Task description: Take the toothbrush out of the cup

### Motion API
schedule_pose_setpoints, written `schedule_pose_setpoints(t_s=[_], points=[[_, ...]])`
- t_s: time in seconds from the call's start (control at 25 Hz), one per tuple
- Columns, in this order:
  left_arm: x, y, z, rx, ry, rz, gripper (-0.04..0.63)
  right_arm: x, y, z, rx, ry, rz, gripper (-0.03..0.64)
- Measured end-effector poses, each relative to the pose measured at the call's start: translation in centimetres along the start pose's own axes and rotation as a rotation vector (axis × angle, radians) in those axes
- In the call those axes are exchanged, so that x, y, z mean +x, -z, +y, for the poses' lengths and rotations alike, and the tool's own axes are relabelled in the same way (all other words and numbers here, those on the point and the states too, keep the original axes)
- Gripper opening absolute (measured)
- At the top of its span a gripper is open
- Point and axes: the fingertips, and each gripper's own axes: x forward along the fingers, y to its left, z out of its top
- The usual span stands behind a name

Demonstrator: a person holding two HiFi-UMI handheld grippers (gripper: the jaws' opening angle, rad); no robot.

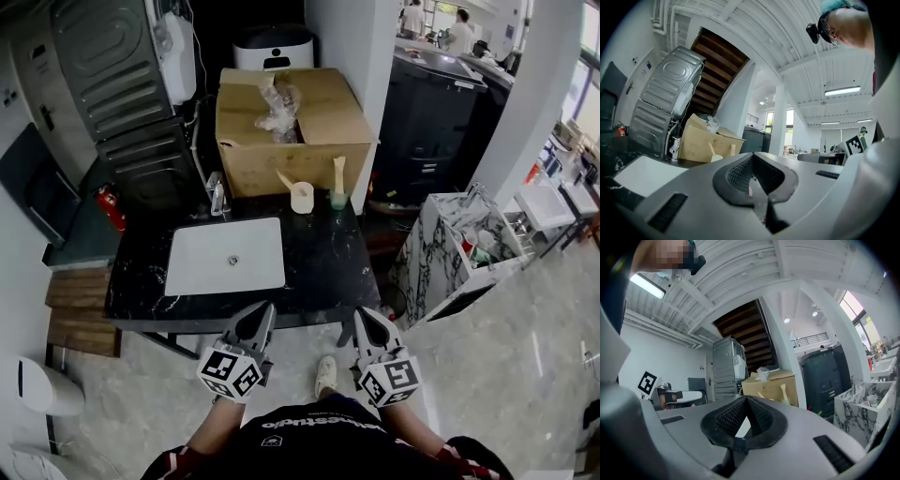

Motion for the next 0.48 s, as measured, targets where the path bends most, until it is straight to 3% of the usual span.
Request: schedule_pose_setpoints(t_s=[0.28, 0.48], points=[[11.9, -2.0, 5.0, 0.003, -0.041, -0.015, 0.014, 10.6, -3.1, -7.6, 0.000, -0.059, -0.006, 0.037], [17.2, -2.8, 7.0, 0.030, -0.071, -0.020, 0.015, 15.5, -3.4, -11.8, -0.004, -0.081, 0.009, 0.037]])
